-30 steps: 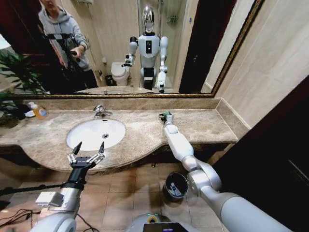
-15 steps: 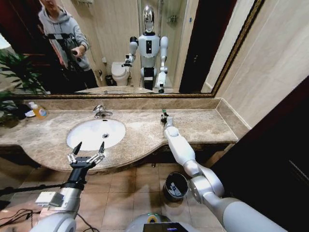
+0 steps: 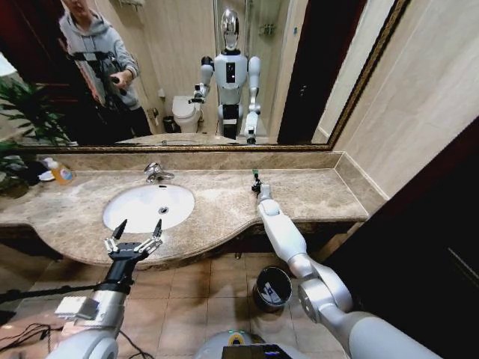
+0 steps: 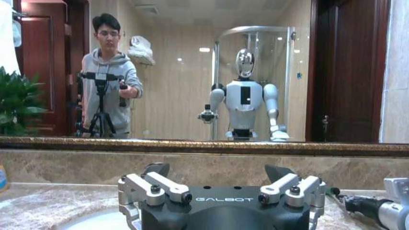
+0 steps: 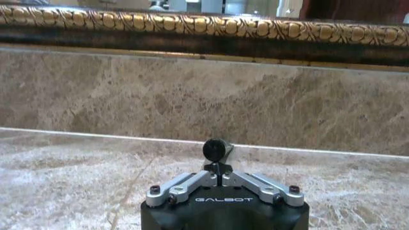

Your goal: Pick up the trash from the sink and place it in the trash bin.

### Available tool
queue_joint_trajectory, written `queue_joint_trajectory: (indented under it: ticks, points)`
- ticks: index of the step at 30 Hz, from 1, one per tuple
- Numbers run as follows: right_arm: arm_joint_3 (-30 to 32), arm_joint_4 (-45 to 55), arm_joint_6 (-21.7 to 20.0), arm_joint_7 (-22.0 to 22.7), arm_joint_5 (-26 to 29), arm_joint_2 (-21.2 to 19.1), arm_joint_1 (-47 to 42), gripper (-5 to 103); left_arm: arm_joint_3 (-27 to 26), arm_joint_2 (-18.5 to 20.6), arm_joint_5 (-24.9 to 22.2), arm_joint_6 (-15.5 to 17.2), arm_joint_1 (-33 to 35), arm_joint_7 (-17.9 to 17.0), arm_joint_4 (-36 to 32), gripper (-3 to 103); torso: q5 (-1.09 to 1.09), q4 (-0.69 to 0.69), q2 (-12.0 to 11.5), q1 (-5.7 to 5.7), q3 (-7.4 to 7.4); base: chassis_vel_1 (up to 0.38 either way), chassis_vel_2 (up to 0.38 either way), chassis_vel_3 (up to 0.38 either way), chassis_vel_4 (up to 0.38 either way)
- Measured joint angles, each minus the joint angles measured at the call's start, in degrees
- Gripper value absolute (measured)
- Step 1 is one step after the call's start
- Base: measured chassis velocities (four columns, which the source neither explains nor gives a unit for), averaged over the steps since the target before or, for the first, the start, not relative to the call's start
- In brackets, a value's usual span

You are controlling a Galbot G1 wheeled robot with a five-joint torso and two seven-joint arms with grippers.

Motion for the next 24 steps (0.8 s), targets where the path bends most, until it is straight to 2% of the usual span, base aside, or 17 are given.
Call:
queue_joint_trajectory:
  ticks: [2,3,5,6,11,12,14,15,18,20,22,23,24]
  points:
    - [0.0,0.7,-0.3,0.0,0.1,-0.1,-0.6,-2,0.0,0.0,0.0,0.0,0.0,0.0,0.0,100,0.0,0.0,0.0,0.0,0.0,0.0,0.0,0.0,0.0]
    - [-0.1,1.0,-0.4,0.0,0.2,-0.1,-0.8,3,0.0,0.0,0.0,0.0,0.0,0.0,0.0,100,0.0,0.0,0.0,0.0,0.0,0.0,0.0,0.0,0.0]
    - [-0.1,1.1,-0.5,0.0,0.3,-0.1,-1.0,3,0.0,0.0,0.0,0.0,0.0,0.0,0.0,100,0.02,0.0,0.0,0.0,0.0,0.0,0.0,0.0,0.0]
    - [-0.1,1.2,-0.6,0.0,0.3,-0.2,-1.2,14,0.0,0.0,0.0,0.0,0.0,0.0,0.0,100,0.01,0.0,0.0,0.0,0.0,0.0,0.0,0.0,0.0]
    - [-0.2,1.2,-0.7,-0.1,0.3,-0.3,-1.3,19,0.0,0.0,0.0,0.0,0.0,0.0,0.0,100,0.01,0.0,0.0,0.0,0.0,0.0,0.0,0.0,0.0]
    - [-0.3,1.2,-1.0,-0.1,0.1,-0.4,-1.3,30,0.0,0.0,0.0,0.0,0.0,0.0,0.0,100,0.0,0.0,0.0,0.0,0.0,0.0,0.0,0.0,0.0]
    - [-0.9,1.6,-1.7,-0.2,0.0,-0.7,-1.5,41,0.0,0.0,0.0,0.0,0.0,0.0,0.0,100,0.0,-0.01,0.0,0.0,0.0,0.0,0.0,0.0,0.0]
    - [-0.9,1.6,-1.7,-0.2,0.0,-0.7,-1.5,41,0.0,0.0,0.0,0.0,0.0,0.0,0.0,100,0.0,-0.01,0.0,0.0,0.0,0.0,0.0,0.0,0.0]
    - [-1.4,2.4,-2.3,-0.2,0.3,-0.7,-1.7,57,0.0,0.0,0.0,0.0,0.0,0.0,0.0,100,0.0,0.0,0.0,0.0,0.0,0.0,0.0,0.0,0.0]
    - [-1.6,2.8,-2.4,-0.2,0.4,-0.7,-1.8,57,0.0,0.0,0.0,0.0,0.0,0.0,0.0,100,0.01,0.0,0.0,0.0,0.0,0.0,0.0,0.0,0.0]
    - [-2.3,3.7,-2.5,0.2,0.8,-0.5,-2.2,68,0.0,0.0,0.0,0.0,0.0,0.0,0.0,100,0.0,0.0,0.0,0.0,0.0,0.0,0.0,0.0,0.0]
    - [-2.3,3.7,-2.5,0.2,0.8,-0.5,-2.2,68,0.0,0.0,0.0,0.0,0.0,0.0,0.0,100,0.0,0.0,0.0,0.0,0.0,0.0,0.0,0.0,0.0]
    - [-2.6,4.2,-2.6,0.4,1.0,-0.5,-2.4,73,0.0,0.0,0.0,0.0,0.0,0.0,0.0,100,0.0,0.0,0.0,0.0,0.0,0.0,0.0,0.0,0.0]
